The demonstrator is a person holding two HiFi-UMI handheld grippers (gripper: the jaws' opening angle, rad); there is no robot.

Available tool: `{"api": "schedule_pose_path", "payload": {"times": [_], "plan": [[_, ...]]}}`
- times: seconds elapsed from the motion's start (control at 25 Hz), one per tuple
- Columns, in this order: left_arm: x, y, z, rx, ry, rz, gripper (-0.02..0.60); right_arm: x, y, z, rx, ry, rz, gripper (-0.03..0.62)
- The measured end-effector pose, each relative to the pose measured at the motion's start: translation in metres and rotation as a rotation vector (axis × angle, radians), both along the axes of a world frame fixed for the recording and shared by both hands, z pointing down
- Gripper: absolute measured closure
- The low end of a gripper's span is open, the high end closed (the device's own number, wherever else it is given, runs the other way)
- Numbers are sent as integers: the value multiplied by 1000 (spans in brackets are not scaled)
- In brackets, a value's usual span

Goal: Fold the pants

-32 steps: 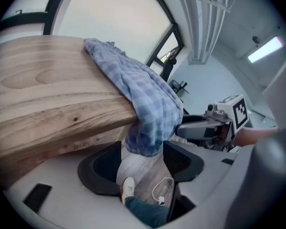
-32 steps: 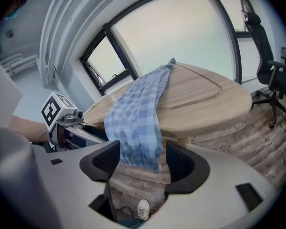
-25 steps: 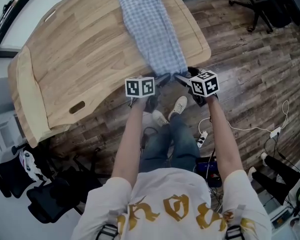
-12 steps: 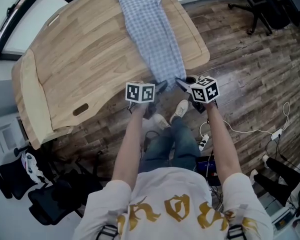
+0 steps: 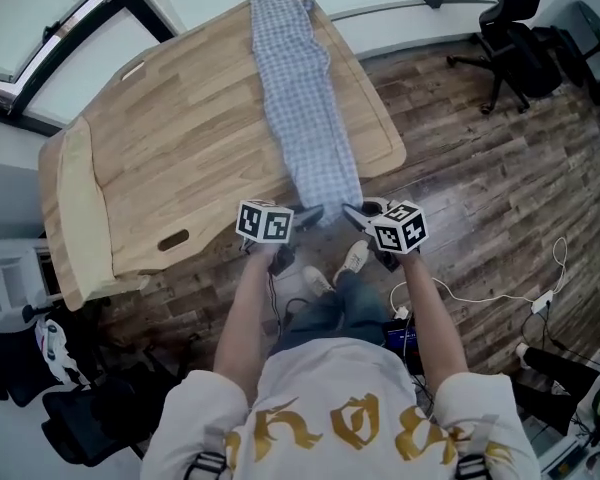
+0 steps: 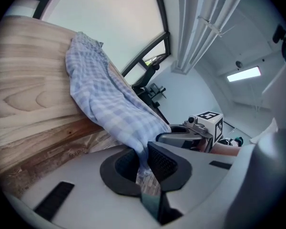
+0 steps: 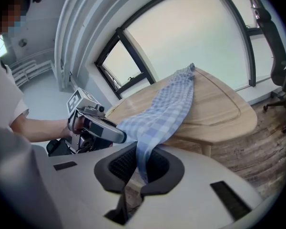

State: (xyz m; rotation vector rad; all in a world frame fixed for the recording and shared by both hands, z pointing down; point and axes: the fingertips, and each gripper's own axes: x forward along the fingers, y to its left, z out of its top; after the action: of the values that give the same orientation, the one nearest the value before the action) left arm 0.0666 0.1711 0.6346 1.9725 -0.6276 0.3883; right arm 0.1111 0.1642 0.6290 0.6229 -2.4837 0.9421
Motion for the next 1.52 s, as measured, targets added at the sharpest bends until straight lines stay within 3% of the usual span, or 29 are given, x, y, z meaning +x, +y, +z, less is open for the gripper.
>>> {"api": "schedule_pose_path", "payload": {"times": [0.2,0.64,0.84,0.96,1.16,1.28,1.52], "plan": [[-9,8,-50,32,63,-49,520,-6,11,-57,74,-34,-27,556],[-30,38,-163,161,145,-3,520,-28,40,-171,181,-168,-40,556],[-39,51,-182,166,157,6,520,-36,55,-192,200,-176,-69,556],[-46,46,-184,166,137,-7,520,-43,48,-198,236,-141,-45,556],[-57,32,-200,154,184,-59,520,-54,34,-211,254,-131,-1,556],[-63,20,-205,154,153,-99,520,-58,23,-215,275,-88,56,556],[-71,-11,-203,184,-16,-130,520,-65,-1,-215,276,3,163,556]]}}
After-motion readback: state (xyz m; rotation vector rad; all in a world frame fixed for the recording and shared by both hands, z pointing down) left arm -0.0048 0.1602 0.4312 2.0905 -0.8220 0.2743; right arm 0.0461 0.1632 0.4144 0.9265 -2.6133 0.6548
